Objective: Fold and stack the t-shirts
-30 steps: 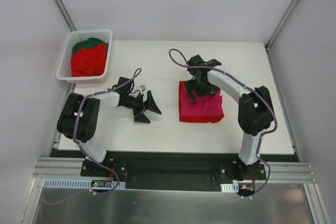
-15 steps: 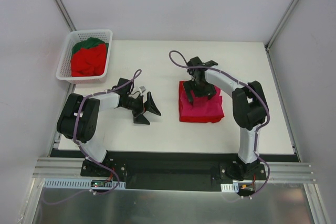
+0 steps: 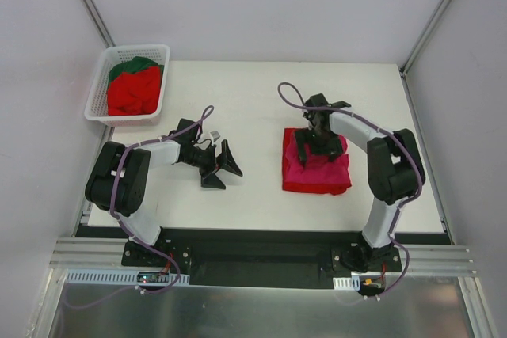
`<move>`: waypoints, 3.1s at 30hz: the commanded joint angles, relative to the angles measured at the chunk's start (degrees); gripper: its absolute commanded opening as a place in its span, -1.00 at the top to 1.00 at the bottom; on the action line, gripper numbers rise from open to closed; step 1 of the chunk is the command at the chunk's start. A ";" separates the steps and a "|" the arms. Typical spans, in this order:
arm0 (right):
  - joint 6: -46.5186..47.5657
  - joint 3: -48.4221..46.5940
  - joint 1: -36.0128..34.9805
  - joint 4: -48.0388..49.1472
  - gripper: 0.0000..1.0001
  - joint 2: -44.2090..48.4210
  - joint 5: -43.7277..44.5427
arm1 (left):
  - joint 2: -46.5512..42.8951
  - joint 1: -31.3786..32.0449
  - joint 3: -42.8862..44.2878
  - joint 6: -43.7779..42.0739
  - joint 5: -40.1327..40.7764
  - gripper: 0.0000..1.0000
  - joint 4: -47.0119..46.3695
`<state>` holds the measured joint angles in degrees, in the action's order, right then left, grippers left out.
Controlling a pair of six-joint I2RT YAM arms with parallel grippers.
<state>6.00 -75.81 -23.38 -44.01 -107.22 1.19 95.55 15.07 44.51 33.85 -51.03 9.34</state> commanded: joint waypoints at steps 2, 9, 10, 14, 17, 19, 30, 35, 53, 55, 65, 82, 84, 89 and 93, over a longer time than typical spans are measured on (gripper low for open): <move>0.42 8.13 6.66 -4.42 -0.92 7.19 4.69 | -0.10 0.66 2.15 -1.24 -3.11 -0.99 0.59; 1.56 13.66 10.98 -4.68 -0.92 11.94 9.88 | 0.60 0.75 3.56 -1.50 -4.43 -0.99 1.38; 1.47 14.28 11.42 -4.51 -0.92 12.82 10.06 | 0.87 0.84 3.65 -1.50 -4.52 -0.99 1.47; -1.77 17.27 15.54 -4.24 -0.92 14.14 10.41 | 1.13 1.19 3.83 -1.68 -4.70 -0.99 1.64; -6.24 17.28 18.35 -5.29 -0.92 13.97 12.07 | 0.96 1.54 3.92 -1.85 -4.70 -0.99 1.82; -8.89 15.79 19.33 -6.53 -0.92 13.18 11.73 | 0.87 1.63 3.83 -2.03 -4.70 -0.99 1.91; -25.93 9.11 30.93 -7.32 -0.92 6.59 1.10 | -1.06 1.72 1.90 -2.91 -4.44 -0.99 2.70; -31.83 6.91 37.16 -6.97 -0.92 4.83 -0.57 | -1.68 1.72 0.93 -3.26 -4.26 -0.99 2.96; -46.34 3.83 50.18 -13.02 -0.91 4.47 -2.16 | -1.42 1.80 1.63 -3.87 -3.29 -0.99 4.72; -45.11 4.09 50.45 -13.82 -0.92 4.91 -1.72 | -1.24 1.80 2.16 -3.87 -3.20 -0.99 4.98; -38.44 10.77 54.84 -14.09 -0.92 8.77 3.90 | 0.34 1.98 4.27 -3.96 -3.12 -0.99 5.42; -36.94 19.65 59.85 -11.45 -0.92 14.06 3.91 | 0.08 3.74 3.83 -4.14 -2.50 -0.99 5.60; -37.46 19.47 60.11 -11.45 -0.92 13.88 3.38 | -0.10 4.00 3.48 -4.05 -2.50 -0.99 5.68; -40.10 18.07 60.90 -11.54 -0.92 13.44 1.63 | -0.54 4.18 2.69 -4.14 -2.41 -0.99 5.69; -41.50 16.13 60.99 -12.24 -0.91 12.74 1.97 | -0.80 4.35 2.33 -4.14 -2.32 -0.99 5.69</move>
<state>-32.23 -57.76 36.67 -54.30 -93.82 0.99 96.33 18.68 47.40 30.83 -53.43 14.06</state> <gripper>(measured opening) 0.958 0.993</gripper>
